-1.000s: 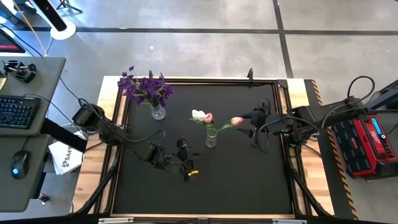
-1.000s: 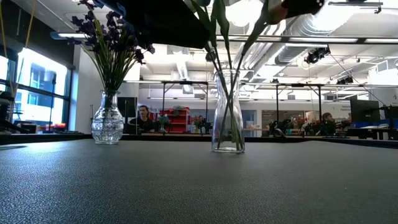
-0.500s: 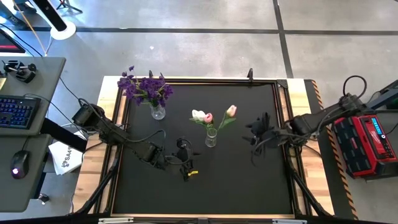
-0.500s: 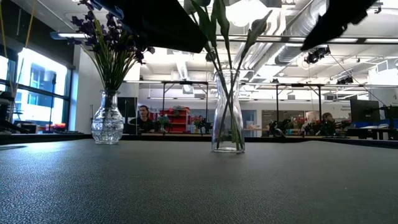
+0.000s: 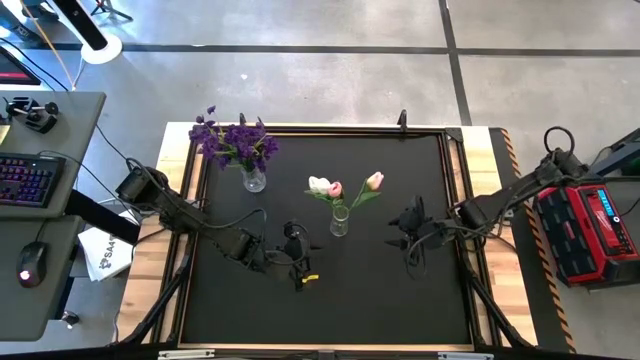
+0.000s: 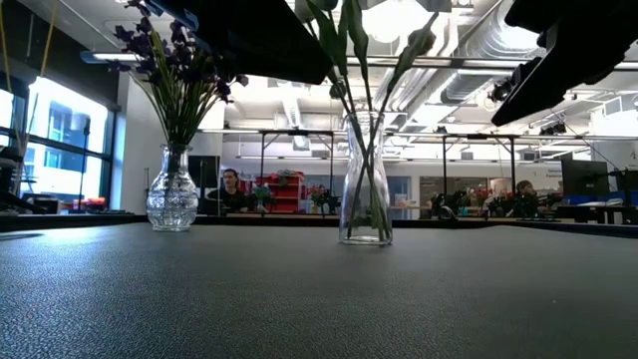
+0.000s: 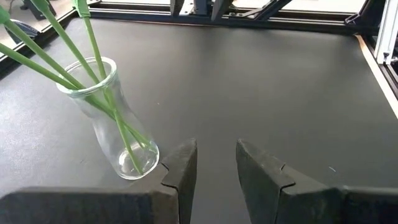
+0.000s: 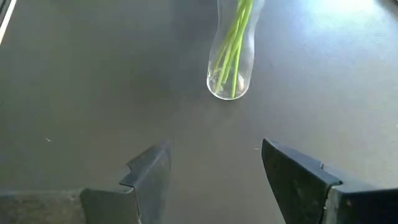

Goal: Sort flowers into vase by color
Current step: Move the right transparent flower vase to the top right

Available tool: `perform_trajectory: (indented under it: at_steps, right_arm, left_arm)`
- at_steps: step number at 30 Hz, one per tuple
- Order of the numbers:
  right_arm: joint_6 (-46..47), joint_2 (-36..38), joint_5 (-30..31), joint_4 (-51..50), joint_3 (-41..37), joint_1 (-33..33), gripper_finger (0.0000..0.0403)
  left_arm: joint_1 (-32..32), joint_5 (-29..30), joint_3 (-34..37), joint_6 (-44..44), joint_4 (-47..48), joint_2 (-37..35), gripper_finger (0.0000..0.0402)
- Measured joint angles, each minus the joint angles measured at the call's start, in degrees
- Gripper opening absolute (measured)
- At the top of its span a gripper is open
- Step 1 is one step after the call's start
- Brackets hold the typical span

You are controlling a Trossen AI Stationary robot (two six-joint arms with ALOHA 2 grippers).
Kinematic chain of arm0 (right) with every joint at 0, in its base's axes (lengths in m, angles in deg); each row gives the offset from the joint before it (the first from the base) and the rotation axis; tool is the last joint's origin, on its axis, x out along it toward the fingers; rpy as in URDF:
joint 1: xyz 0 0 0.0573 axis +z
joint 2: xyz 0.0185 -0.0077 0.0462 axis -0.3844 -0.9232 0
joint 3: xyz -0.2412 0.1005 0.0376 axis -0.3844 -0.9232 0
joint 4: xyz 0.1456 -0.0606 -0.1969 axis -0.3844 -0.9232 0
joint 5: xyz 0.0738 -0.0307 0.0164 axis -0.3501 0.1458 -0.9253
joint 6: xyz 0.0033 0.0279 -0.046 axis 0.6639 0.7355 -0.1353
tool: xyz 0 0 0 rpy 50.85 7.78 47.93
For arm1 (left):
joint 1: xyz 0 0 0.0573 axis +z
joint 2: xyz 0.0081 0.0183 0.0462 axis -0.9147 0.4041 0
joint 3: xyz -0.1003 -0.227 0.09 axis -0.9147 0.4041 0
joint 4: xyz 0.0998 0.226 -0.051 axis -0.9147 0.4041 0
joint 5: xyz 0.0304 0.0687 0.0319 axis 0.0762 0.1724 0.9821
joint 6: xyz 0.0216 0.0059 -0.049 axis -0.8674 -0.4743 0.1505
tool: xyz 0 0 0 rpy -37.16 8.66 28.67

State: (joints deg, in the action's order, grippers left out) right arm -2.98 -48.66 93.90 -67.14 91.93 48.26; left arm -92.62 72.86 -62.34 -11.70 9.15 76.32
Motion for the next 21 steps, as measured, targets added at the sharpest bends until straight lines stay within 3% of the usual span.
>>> perform_trajectory:
  at_steps: [6,21]
  right_arm:
    - [-0.4,0.0,0.0,2.4,-0.8,0.0,0.0236]
    - [-12.1,-0.1,-0.2,13.0,-0.8,-0.3,0.0236]
  left_arm:
    - [0.1,0.0,0.0,-0.5,-0.5,0.0,0.0101]
    - [0.3,0.0,0.0,-1.4,-0.5,0.0,0.0101]
